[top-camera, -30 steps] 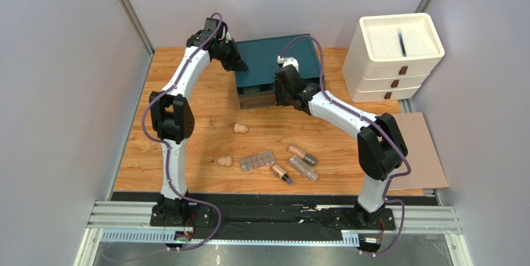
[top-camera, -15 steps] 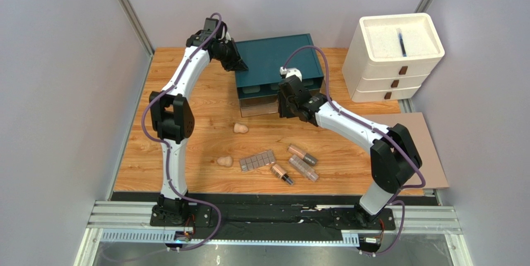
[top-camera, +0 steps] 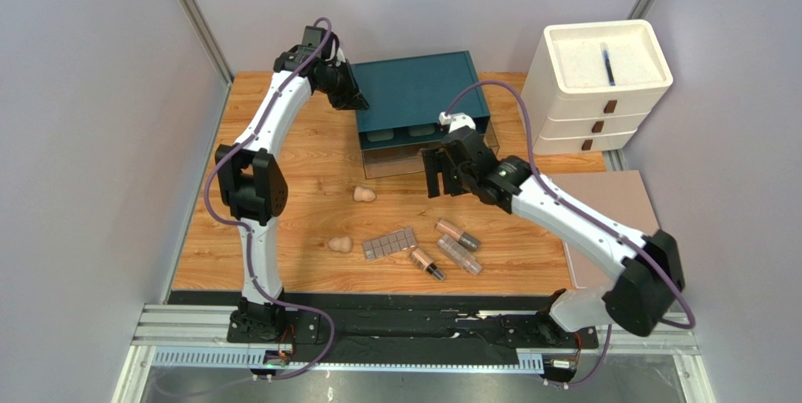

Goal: Organize the makeup

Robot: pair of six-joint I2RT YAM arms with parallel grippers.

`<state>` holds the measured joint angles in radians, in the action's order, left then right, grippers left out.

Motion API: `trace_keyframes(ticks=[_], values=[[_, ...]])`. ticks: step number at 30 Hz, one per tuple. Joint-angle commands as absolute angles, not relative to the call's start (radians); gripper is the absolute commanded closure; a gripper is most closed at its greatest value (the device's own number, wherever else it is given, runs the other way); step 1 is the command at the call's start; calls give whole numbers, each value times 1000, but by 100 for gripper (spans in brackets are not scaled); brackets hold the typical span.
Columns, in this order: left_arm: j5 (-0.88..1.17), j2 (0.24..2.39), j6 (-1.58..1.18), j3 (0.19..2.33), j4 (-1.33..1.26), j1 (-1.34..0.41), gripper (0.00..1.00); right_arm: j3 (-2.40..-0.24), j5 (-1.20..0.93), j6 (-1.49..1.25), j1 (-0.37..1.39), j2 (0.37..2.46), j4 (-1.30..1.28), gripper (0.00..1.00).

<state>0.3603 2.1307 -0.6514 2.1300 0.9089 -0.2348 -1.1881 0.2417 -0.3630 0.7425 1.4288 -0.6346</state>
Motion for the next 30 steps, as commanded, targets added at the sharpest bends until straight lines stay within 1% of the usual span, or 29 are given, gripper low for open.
trace_keyframes(ticks=[1,5,8,12,17,22,24,26,30], values=[[390,1953,-601,2125,913,-239,88,-1093,226,-333,799,1283,-675,5],[432,1849,-597,2027,894,-242,85,-985,134,-318,865,1227,-669,5],[457,1773,-583,1968,890,-242,78,-945,132,-324,949,1253,-680,7],[492,1688,-577,1832,890,-245,74,-946,144,-324,1035,1342,-672,10],[517,1559,-575,1691,890,-252,73,-989,147,-292,1083,1471,-650,13],[505,1456,-555,1559,908,-252,73,-1037,94,-265,1097,1571,-632,22],[505,1433,-549,1540,917,-252,73,-1049,78,-256,1106,1595,-621,25],[508,1425,-546,1517,919,-252,73,-1055,72,-255,1108,1624,-608,25],[509,1413,-537,1502,925,-252,73,-1081,52,-245,1108,1680,-603,32]])
